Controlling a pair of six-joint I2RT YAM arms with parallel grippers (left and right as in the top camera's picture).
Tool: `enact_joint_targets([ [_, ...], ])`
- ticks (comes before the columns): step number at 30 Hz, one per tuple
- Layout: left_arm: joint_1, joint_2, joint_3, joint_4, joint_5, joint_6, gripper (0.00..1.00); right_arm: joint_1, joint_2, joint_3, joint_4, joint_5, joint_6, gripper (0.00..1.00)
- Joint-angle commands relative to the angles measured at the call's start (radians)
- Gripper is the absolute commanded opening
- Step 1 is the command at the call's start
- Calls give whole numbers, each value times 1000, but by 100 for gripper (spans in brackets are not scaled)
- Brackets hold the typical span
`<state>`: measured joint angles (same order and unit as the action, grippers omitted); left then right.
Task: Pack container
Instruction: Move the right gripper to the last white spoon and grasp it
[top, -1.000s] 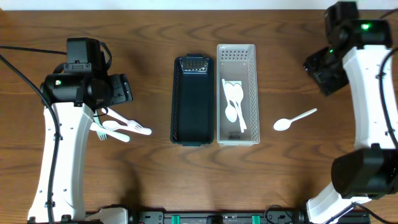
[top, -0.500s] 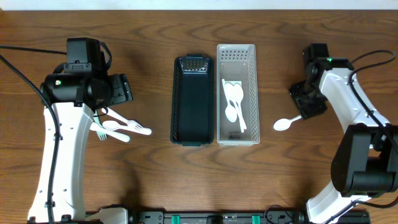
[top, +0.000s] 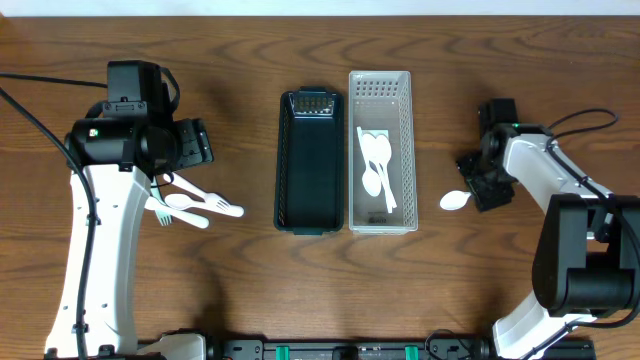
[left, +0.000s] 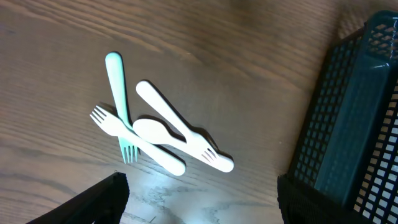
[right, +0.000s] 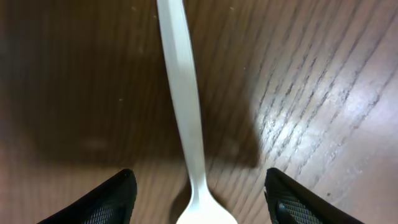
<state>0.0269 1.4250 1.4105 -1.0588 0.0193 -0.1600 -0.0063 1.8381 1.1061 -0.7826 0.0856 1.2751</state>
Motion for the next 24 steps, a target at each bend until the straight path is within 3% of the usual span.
enact_joint_targets([
  [1, 1, 6, 1, -3, -3, 1, 79, 1, -2, -23, 19, 12, 13, 70],
  [6, 1, 6, 1, -3, -3, 1, 80, 1, -2, -51, 47, 16, 10, 64],
  [7, 1, 6, 1, -3, -3, 1, 79, 1, -2, -62, 55, 15, 10, 54],
  [9, 1, 6, 1, -3, -3, 2, 79, 1, -2, -75, 63, 15, 10, 45],
  [13, 1, 6, 1, -3, -3, 1, 79, 1, -2, -96, 69, 15, 10, 36],
  [16, 1, 6, 1, -3, -3, 1, 79, 1, -2, -104, 69, 15, 10, 16],
  [20, 1, 6, 1, -3, -3, 1, 79, 1, -2, -105, 70, 14, 10, 1],
  [24, 1, 6, 1, -3, -3, 1, 79, 1, -2, -104, 77, 11, 9, 1],
])
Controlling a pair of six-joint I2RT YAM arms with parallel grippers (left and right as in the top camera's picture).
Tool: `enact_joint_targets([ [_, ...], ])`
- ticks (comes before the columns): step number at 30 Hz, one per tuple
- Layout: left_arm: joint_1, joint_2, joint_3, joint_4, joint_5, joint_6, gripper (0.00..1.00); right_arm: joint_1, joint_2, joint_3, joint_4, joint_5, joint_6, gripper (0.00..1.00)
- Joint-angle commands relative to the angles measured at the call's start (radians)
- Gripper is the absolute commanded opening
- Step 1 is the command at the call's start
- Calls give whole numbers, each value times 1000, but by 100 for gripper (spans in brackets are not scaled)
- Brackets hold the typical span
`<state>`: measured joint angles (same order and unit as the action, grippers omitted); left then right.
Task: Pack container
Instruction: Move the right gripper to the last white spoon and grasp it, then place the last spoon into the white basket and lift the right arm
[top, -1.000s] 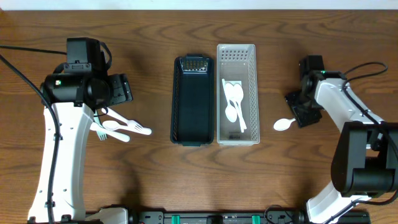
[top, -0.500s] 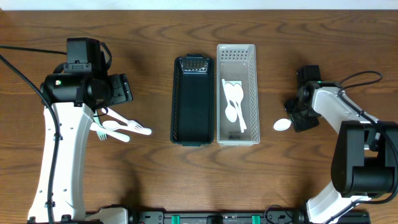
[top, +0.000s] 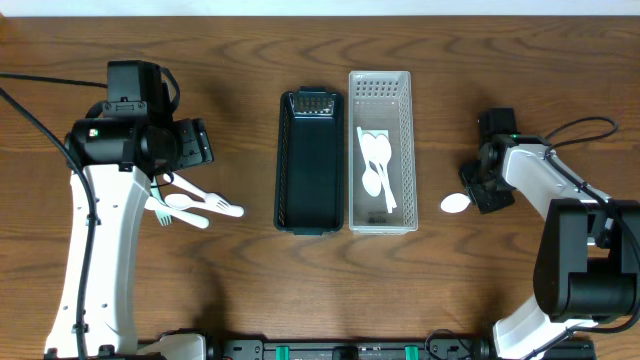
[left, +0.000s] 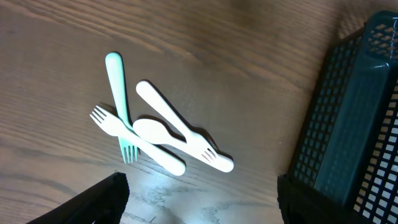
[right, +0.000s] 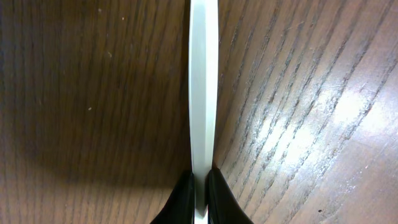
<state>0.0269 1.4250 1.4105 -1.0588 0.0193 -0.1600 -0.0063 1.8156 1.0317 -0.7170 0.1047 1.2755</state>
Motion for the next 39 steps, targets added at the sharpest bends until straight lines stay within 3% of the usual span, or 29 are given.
enact_joint_targets([
  [1, 1, 6, 1, -3, -3, 1, 80, 1, 21, -28, 18, -15, -5, 1],
  [8, 1, 6, 1, -3, -3, 1, 80, 5, -8, 145, -5, -64, -299, 1],
  [17, 1, 6, 1, -3, -3, 1, 79, 150, -43, 691, -267, -61, -703, 1],
  [20, 1, 6, 1, -3, -3, 1, 79, 236, -43, 780, -317, -81, -750, 1],
  [28, 1, 6, 1, -3, -3, 2, 79, 447, 35, 786, -352, -75, -803, 1],
  [39, 1, 6, 1, -7, -3, 1, 80, 477, 316, 786, -410, -129, -803, 1],
])
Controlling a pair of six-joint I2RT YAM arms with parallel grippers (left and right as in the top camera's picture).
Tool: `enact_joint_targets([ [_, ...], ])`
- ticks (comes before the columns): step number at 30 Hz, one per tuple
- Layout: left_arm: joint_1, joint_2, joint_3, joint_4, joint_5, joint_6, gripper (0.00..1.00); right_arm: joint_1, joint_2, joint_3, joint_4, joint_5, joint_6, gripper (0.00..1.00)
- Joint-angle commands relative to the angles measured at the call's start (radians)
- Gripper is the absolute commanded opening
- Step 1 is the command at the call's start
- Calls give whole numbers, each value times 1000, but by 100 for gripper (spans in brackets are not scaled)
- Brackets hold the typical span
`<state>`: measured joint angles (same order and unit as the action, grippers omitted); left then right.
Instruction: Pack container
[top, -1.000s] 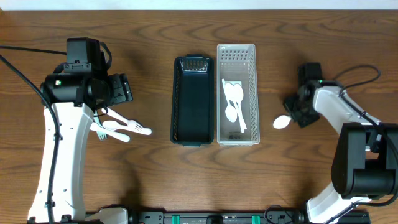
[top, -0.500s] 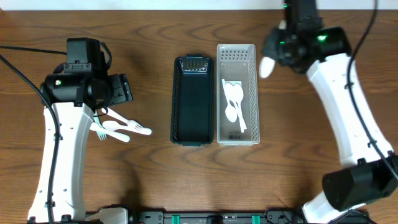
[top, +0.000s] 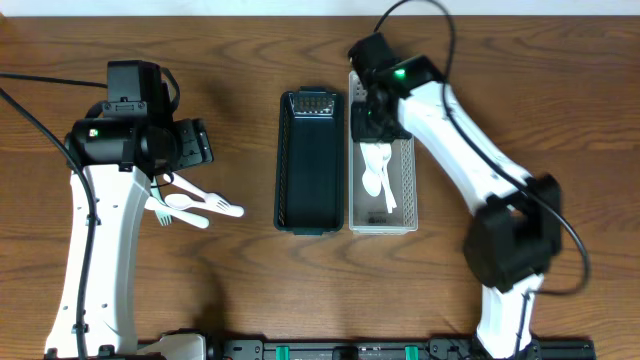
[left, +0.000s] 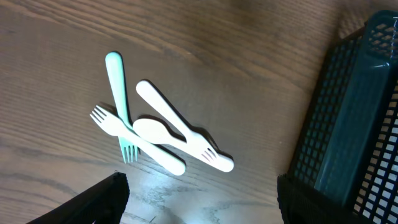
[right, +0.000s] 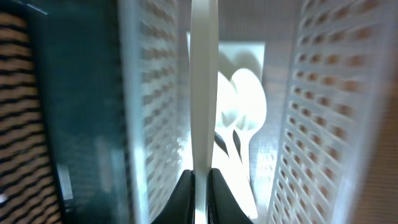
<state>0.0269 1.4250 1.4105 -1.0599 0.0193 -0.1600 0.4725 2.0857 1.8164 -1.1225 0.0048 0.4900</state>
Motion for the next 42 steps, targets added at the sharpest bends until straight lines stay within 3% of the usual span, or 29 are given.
enact_joint_targets([
  [1, 1, 6, 1, -6, -3, 1, 79, -2, 63, 1, -4, -33, -24, 1],
  [5, 1, 6, 1, -6, -3, 1, 80, 0, 85, 1, -3, -36, -36, 2],
  [10, 1, 6, 1, -7, -3, 1, 80, -2, 85, 1, -4, -35, -59, 17],
  [11, 1, 6, 1, -9, -3, 1, 84, -4, 85, 1, -4, -35, -62, 17],
  [17, 1, 6, 1, -15, -3, 1, 87, -35, 78, 3, -3, -35, -69, 16],
  [20, 1, 6, 1, -33, -2, 1, 99, -74, 56, 18, -3, -35, -89, 17],
  [25, 1, 0, 2, -46, -3, -13, 98, -155, -11, 95, -17, -36, -158, 24],
  [29, 1, -17, 48, -61, -3, -147, 98, -222, -74, 177, -60, -39, -182, 29],
  [32, 1, -18, 115, -103, -2, -422, 86, -266, -119, 198, -64, -39, -181, 36],
  [35, -21, -16, 132, -94, 10, -663, 87, -304, -150, 198, -63, -39, -181, 41],
  [42, -26, 112, 86, -31, -63, -809, 90, -356, -153, 197, -86, -39, -181, 41],
])
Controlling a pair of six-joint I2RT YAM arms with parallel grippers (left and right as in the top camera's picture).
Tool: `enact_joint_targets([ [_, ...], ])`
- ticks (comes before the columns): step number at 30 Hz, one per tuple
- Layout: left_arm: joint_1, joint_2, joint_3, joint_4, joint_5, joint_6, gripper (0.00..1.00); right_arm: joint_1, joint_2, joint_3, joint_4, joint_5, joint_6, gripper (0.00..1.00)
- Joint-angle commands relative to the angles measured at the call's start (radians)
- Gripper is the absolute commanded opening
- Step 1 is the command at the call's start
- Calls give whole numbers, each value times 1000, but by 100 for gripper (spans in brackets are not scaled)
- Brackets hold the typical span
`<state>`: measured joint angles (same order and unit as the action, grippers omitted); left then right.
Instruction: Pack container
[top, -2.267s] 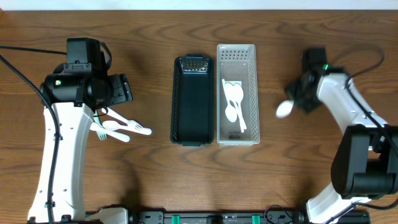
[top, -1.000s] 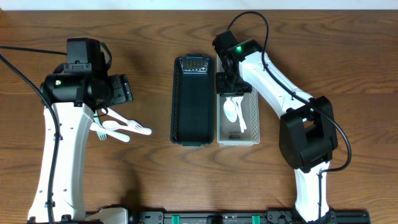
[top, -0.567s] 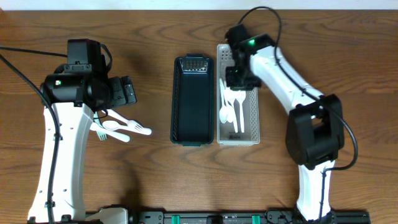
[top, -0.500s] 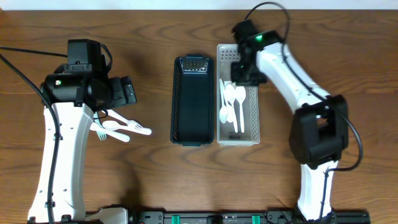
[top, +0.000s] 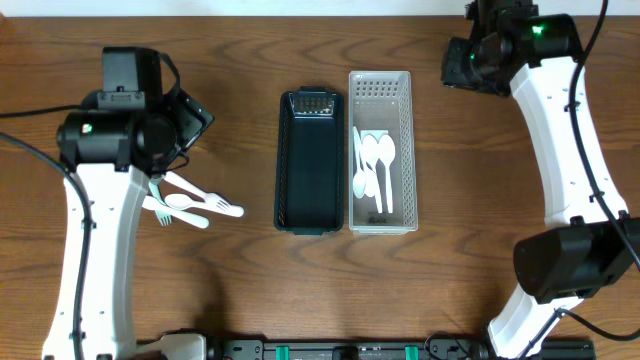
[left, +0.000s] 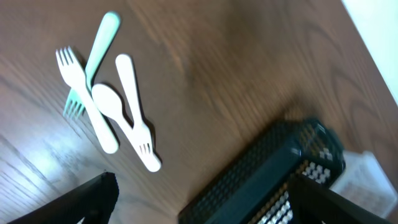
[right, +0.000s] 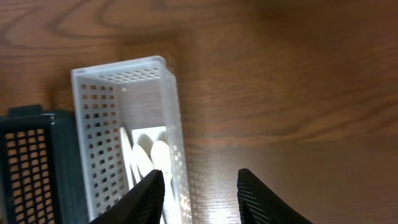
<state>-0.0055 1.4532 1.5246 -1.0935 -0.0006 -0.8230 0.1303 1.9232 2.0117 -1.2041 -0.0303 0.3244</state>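
Note:
A white perforated bin holds several white spoons; it also shows in the right wrist view. A dark green bin stands beside it on the left, with nothing in it that I can see. Left of the bins lies a small pile of cutlery: two white forks, a white spoon and a pale green utensil. My left gripper hangs open high above the wood between pile and dark bin. My right gripper is open and empty, high at the table's back right.
The wooden table carries only the two bins and the cutlery pile. A black rail runs along the front edge. Cables trail at the far left and at the right.
My right gripper was shut on a white spoon inside the white bin; now it is open, empty and raised at the back right, the spoon lying in the bin. The left wrist has risen and turned.
My right gripper stood open over a white spoon right of the bins, then was shut on its handle. Then it held the spoon inside the white bin. Now the spoon lies there with the others and the gripper is away. The left arm stayed still until this moment.

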Motion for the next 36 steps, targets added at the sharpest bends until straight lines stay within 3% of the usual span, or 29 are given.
enact_joint_targets([
  [1, 7, 121, -29, 3, -41, -152, 91, -14, 10, 2, -5, -4, -16, 41],
  [12, 7, 406, -29, 14, -9, -177, 92, -15, 10, 2, -20, 3, -19, 41],
  [19, 7, 443, -36, 31, -11, -245, 95, -15, 10, 2, -25, 4, -19, 41],
  [36, 7, 449, -231, 202, -11, -176, 96, -19, 10, 2, -35, 4, -19, 40],
])
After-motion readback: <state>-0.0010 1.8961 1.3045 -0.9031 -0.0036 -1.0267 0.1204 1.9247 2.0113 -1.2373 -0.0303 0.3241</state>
